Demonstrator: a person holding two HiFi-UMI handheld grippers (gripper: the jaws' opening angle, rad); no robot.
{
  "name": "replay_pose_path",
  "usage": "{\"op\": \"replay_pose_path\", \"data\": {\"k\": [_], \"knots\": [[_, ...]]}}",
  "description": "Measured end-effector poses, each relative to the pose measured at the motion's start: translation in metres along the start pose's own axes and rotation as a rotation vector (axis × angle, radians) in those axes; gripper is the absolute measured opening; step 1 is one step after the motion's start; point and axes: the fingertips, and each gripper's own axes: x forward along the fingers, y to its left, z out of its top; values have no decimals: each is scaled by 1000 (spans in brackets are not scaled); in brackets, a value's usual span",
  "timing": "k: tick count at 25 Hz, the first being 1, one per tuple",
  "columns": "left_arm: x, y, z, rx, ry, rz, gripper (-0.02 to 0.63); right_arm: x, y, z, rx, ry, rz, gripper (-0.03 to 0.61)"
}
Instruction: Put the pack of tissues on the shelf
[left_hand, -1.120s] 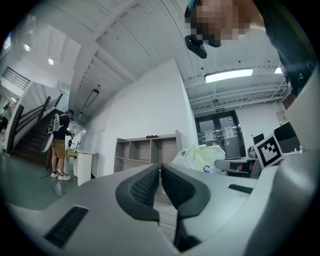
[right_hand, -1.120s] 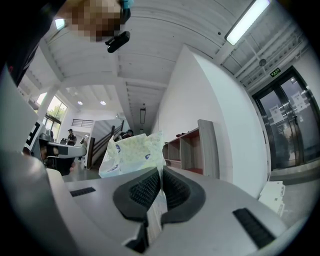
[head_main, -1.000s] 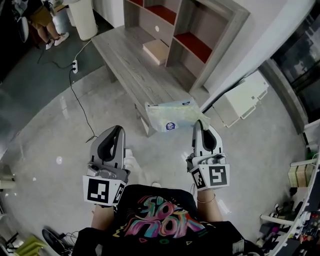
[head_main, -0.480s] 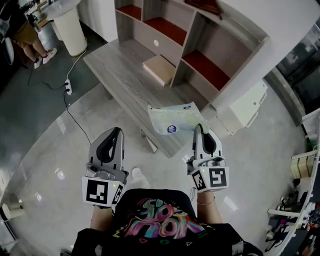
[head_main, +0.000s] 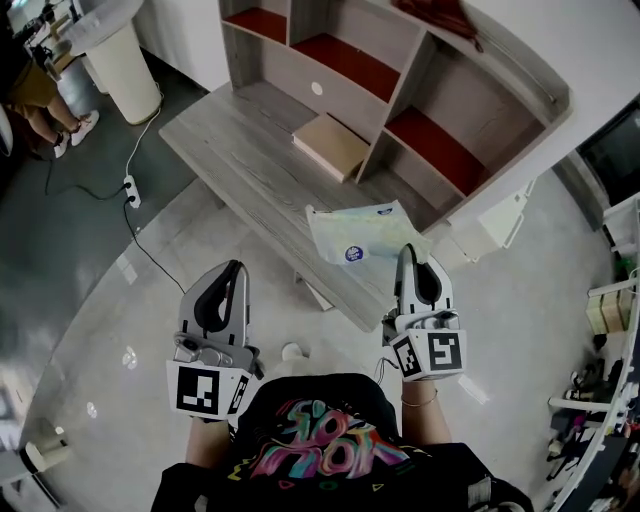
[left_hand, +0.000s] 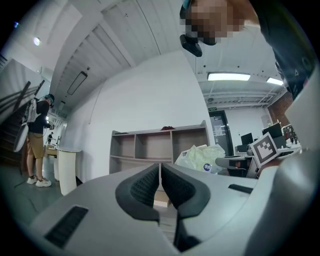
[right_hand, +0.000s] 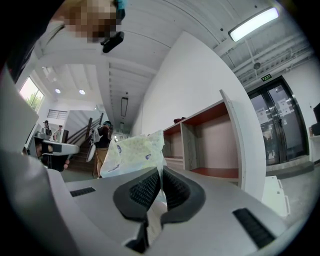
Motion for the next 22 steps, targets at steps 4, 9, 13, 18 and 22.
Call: {"op": "replay_pose_path", "data": {"k": [4,9,13,18,22], "knots": [[3,9,-5,-24,12,-4,34,6,-1,-3,-8,25,-17,18],[18,26,-19,-39,13,-9,34,24,-5,-16,-19,38,-42,17],[59,47,-24,-40,11,-32,34,58,-19,-26,-7,43,-74,18],[133,62,-13,-40,-5,-117,34,103,-57,-24,12,36,-165,17],[188,58,-2,-27,-14,-195,34,124,-86,-13,16,17,-235,18]]}}
